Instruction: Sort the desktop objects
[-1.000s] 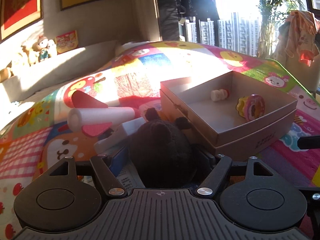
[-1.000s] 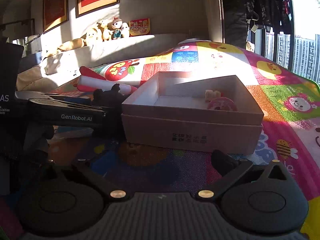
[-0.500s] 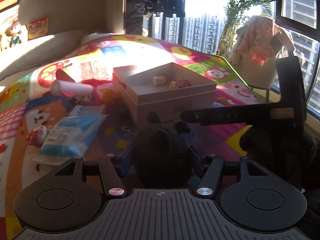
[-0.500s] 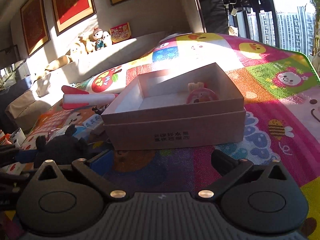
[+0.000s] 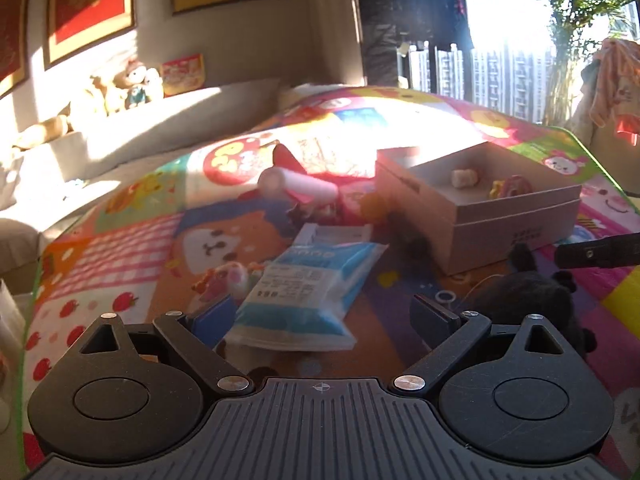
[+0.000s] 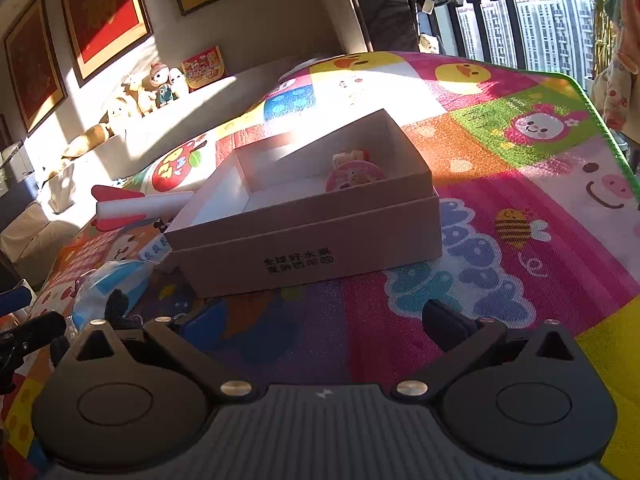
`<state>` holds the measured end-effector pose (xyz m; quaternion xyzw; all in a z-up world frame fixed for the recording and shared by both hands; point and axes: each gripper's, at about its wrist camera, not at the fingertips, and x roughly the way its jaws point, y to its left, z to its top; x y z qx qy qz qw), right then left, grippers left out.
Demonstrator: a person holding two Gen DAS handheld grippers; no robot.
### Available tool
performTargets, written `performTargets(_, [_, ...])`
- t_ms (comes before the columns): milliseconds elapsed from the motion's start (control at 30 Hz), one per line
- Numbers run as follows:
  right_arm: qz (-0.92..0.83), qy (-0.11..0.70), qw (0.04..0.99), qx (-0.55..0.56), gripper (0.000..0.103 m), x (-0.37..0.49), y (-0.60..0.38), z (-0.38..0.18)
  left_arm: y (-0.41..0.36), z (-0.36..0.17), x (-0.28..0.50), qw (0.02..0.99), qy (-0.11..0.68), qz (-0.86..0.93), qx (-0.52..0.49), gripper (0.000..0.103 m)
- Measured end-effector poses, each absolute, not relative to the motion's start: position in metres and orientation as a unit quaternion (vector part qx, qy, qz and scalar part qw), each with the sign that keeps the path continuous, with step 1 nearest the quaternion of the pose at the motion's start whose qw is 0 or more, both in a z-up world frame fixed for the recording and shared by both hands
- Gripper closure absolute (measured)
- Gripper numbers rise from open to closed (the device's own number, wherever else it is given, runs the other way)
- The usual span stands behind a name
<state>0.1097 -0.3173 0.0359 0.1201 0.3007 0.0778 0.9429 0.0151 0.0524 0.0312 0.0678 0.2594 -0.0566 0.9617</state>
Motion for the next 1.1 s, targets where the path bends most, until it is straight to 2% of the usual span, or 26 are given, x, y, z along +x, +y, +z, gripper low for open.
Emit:
performTargets(167, [0.083,0.302,0.942,0.119,0.000,0.110,-0.316,0.034,0.059,0.011,0.044,0.953,0.288,-0.035,0.089,0.006])
performTargets(233, [0.082,0.306,0.941,0.120,0.000,0.112,-0.317,0.034,0.062,0.011,0.052,0.950,0.300,-0.035,0.080,0.017])
performTargets(267, [0.081,0.305,0.941,0.120,0.000,0.111,-0.317,0.034,0.062,0.011,0.054,0.950,0.300,-0.031,0.081,0.029])
performTargets(300, [0.081,0.303,0.942,0.121,0.000,0.111,-0.317,0.034,0.063,0.012,0.054,0.949,0.302,-0.030,0.082,0.038])
performTargets(333, [0.081,0.302,0.942,0.122,0.000,0.110,-0.317,0.034,0.064,0.014,0.052,0.950,0.301,-0.030,0.082,0.040])
performTargets(400, [0.082,0.302,0.942,0.123,0.000,0.110,-0.317,0.034,0.064,0.020,0.045,0.951,0.298,-0.031,0.083,0.058])
performTargets(600, [0.085,0.300,0.941,0.133,0.000,0.110,-0.320,0.034,0.068,0.054,0.003,0.954,0.278,-0.056,0.096,0.081])
performTargets(767, [0.088,0.293,0.944,0.123,0.000,0.108,-0.317,0.037,0.073,0.065,-0.021,0.957,0.272,-0.060,0.084,0.081])
performTargets(933, [0.162,0.228,0.960,-0.025,0.000,0.078,-0.276,0.071,0.085,0.058,-0.024,0.958,0.280,-0.044,0.046,0.076])
performTargets(967, [0.180,0.210,0.959,-0.059,0.000,0.072,-0.264,0.081,0.090,0.058,-0.023,0.958,0.281,-0.038,0.036,0.070])
performTargets(1033, [0.217,0.178,0.952,-0.120,0.000,0.062,-0.238,0.098,0.099,0.059,-0.023,0.960,0.279,-0.026,0.015,0.046])
performTargets(1067, [0.234,0.171,0.946,-0.143,0.000,0.059,-0.227,0.104,0.106,0.060,-0.024,0.961,0.277,-0.016,0.003,0.024])
performTargets(1100, [0.257,0.165,0.936,-0.173,0.000,0.056,-0.210,0.112,0.111,0.061,-0.026,0.962,0.273,-0.008,-0.005,0.011])
